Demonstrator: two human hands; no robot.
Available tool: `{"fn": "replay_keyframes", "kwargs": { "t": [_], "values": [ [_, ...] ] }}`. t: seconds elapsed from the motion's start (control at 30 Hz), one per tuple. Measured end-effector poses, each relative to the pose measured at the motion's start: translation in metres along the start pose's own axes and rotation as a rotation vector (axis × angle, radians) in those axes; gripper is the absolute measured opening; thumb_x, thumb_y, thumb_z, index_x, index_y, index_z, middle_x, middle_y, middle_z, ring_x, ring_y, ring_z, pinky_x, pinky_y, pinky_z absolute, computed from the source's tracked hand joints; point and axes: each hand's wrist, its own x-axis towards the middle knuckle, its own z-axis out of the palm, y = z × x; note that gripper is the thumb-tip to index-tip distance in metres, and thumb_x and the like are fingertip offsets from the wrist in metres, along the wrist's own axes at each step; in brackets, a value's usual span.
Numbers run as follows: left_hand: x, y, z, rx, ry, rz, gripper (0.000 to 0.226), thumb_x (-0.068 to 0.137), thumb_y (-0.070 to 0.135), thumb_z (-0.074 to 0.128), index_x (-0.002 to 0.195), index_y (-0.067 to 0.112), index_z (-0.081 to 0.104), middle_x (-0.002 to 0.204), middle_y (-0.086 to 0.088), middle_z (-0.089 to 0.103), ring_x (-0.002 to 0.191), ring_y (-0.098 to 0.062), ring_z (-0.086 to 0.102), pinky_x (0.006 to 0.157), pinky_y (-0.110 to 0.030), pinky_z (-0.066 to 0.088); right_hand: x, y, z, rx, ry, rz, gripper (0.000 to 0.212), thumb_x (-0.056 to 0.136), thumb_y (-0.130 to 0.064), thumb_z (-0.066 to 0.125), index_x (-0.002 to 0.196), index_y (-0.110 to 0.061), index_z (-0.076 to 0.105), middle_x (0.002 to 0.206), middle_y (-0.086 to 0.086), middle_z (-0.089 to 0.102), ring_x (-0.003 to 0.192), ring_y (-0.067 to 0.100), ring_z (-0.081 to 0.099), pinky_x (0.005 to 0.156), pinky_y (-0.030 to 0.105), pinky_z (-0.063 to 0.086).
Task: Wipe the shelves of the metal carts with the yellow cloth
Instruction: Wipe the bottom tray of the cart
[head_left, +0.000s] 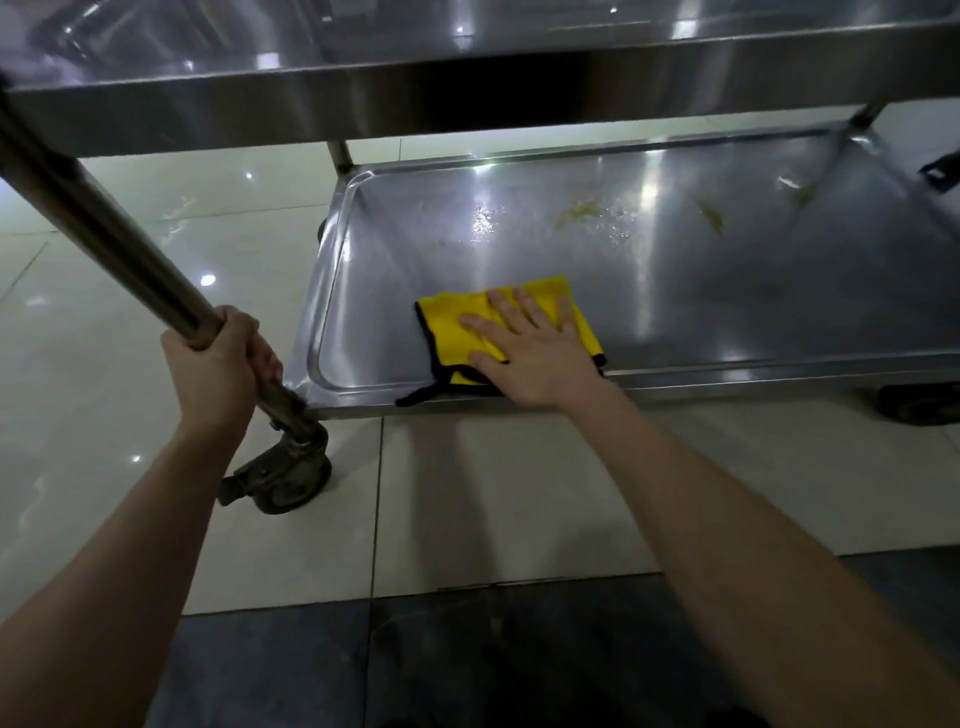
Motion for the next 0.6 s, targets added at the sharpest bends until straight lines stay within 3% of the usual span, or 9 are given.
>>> {"fn": "replay_keyframes", "kwargs": {
  "t": [0.13,0.23,0.4,0.6],
  "values": [
    [0.002,-0.002,-0.001,0.02,-0.01,0.022,0.025,0.088,0.011,0.059,0.067,0.018,0.048,0.048,-0.003,0.044,0.041,-0.023,0.043,0.05,-0.031,0.048,-0.019,0.107,-0.026,-0.012,0.015,0.238,0.064,0.101,-0.08,0.023,0.162,-0.062,0.015,0.18,-0.013,0.003,0.166,0.019,-0.002,0.128,0.066,-0.01],
    [0.001,-0.002,0.001,0.022,-0.002,0.017,0.022,0.087,0.013,0.06,0.07,0.018,0.048,0.05,-0.003,0.045,0.042,-0.023,0.043,0.05,-0.031,0.047,-0.013,0.136,-0.036,-0.015,0.045,0.349,0.063,0.103,-0.077,0.022,0.163,-0.059,0.018,0.18,-0.01,0.006,0.166,0.022,0.0,0.126,0.071,-0.007],
    [0.002,0.001,0.006,0.024,0.021,0.012,0.023,0.086,0.015,0.059,0.068,0.02,0.047,0.049,-0.003,0.043,0.041,-0.023,0.041,0.049,-0.031,0.045,0.028,0.102,-0.028,-0.062,0.077,0.445,0.069,0.103,-0.074,0.019,0.166,-0.048,0.021,0.18,0.006,0.006,0.165,0.038,-0.001,0.118,0.081,-0.009],
    [-0.002,0.002,0.007,0.048,0.015,0.026,0.03,0.09,0.01,0.056,0.064,0.017,0.044,0.048,-0.002,0.042,0.042,-0.024,0.04,0.048,-0.031,0.043,0.107,-0.011,-0.01,-0.051,-0.011,0.242,0.074,0.1,-0.076,0.014,0.169,-0.046,0.014,0.18,0.008,-0.003,0.164,0.042,-0.009,0.114,0.083,-0.016]
  ]
}}
